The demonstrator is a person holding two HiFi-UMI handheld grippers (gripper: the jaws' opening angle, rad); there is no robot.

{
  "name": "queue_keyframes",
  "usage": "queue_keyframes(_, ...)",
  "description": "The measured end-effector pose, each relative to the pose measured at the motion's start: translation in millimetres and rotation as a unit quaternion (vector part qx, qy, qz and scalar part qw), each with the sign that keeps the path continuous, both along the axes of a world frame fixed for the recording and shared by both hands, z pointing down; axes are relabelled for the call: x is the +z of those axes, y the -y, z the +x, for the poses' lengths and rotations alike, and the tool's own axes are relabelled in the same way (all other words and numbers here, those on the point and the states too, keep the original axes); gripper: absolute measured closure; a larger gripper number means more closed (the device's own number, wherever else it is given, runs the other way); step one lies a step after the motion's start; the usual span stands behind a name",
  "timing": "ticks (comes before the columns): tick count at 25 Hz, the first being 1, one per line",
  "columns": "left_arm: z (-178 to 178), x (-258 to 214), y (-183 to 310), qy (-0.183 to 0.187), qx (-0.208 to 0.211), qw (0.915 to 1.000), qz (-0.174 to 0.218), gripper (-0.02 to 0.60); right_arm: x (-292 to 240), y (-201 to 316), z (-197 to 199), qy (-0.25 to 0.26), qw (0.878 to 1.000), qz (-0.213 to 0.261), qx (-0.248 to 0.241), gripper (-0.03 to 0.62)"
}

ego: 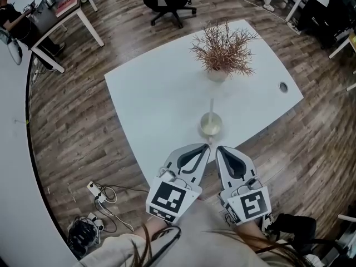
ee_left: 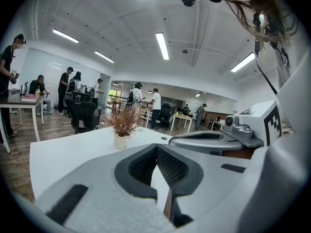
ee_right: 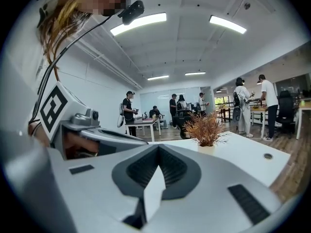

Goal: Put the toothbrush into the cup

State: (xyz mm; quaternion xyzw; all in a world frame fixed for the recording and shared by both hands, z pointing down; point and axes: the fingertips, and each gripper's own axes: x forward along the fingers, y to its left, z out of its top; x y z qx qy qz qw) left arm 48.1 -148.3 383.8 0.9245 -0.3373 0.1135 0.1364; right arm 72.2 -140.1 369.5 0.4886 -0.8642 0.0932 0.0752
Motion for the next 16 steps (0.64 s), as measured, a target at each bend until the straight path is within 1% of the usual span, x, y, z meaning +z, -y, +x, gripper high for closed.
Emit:
queue_keyframes(9,-4.4,0.7,6.4,-0.004,0.005,1.0000,-0.001,0.574,-1.3,8.8,-4.7,0.004,1.000,0.001,0.007,0.577)
queue_keyframes(16,-7.5,2.7,8.8,-0.010,0.017,0.9998,-0.005,0.574,-2.3,11.7,-10.8,0.004,1.000,0.001,0.016,0.577)
